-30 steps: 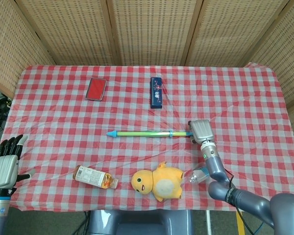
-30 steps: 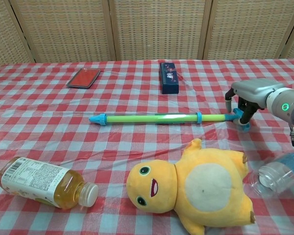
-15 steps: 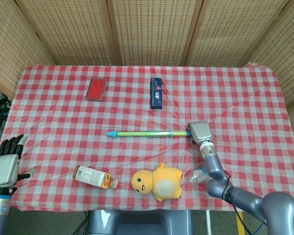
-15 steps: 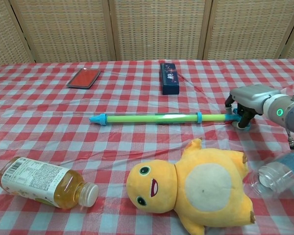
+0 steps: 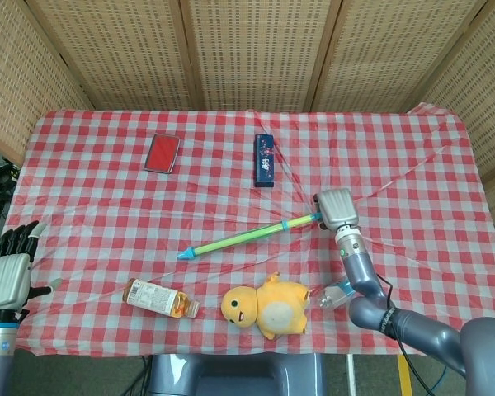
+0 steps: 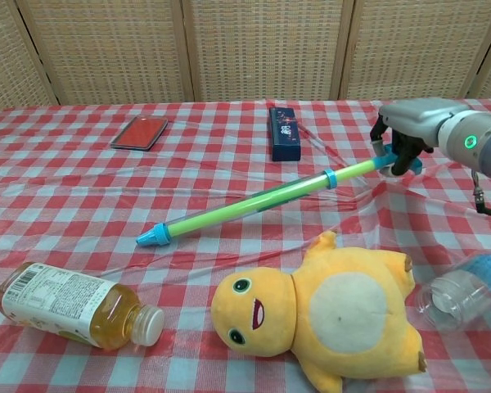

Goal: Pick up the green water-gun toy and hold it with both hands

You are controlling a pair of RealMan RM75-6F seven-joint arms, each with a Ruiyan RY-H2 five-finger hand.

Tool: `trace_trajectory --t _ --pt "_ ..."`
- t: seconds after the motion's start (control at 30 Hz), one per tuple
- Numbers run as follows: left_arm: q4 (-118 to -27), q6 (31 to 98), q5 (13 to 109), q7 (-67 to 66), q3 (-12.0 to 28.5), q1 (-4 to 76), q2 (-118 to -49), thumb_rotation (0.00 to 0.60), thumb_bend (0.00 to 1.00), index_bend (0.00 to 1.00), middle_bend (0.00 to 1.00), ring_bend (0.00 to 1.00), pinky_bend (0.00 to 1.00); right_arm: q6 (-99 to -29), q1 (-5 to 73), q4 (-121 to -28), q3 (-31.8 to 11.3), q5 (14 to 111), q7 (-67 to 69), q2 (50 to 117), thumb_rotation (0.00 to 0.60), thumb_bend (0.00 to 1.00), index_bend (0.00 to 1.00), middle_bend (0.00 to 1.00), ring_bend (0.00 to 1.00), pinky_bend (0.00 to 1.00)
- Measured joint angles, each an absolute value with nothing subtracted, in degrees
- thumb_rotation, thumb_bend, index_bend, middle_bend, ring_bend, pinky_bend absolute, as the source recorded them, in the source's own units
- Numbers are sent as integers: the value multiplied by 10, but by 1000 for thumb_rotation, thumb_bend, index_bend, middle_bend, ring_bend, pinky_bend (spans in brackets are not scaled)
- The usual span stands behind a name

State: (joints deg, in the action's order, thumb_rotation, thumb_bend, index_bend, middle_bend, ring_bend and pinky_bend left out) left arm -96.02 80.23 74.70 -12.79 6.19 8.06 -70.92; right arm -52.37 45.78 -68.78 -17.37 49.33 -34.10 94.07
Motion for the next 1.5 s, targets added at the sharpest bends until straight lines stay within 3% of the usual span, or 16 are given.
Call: trace_trajectory --t 0.4,1.03,1.1,1.23,1.37,1.5 --pt "-1013 788 722 -146 94 106 -658 600 74 0 0 0 0 -579 492 -801 -206 419 -425 877 600 512 776 1000 1000 769" --pt "-1035 694 588 -253 160 215 -633 600 90 122 9 12 8 -660 544 -787 -227 336 -493 928 600 530 798 1000 1000 769" --pt "-1030 677 565 -263 168 234 -635 600 106 143 90 88 72 -659 547 -782 -227 332 -493 931 600 529 798 1000 1000 769" --pt "-1012 651 530 -281 180 271 -644 600 143 228 400 363 314 -655 551 -770 -227 328 -492 934 600 527 798 1000 1000 769" --pt "-993 619 499 -283 193 301 -653 600 151 409 675 588 491 -649 556 -755 -229 322 -489 938 600 528 798 1000 1000 769" --pt "-975 577 459 -281 205 337 -657 600 154 512 797 695 575 -640 563 -737 -232 318 -485 942 600 527 798 1000 1000 769"
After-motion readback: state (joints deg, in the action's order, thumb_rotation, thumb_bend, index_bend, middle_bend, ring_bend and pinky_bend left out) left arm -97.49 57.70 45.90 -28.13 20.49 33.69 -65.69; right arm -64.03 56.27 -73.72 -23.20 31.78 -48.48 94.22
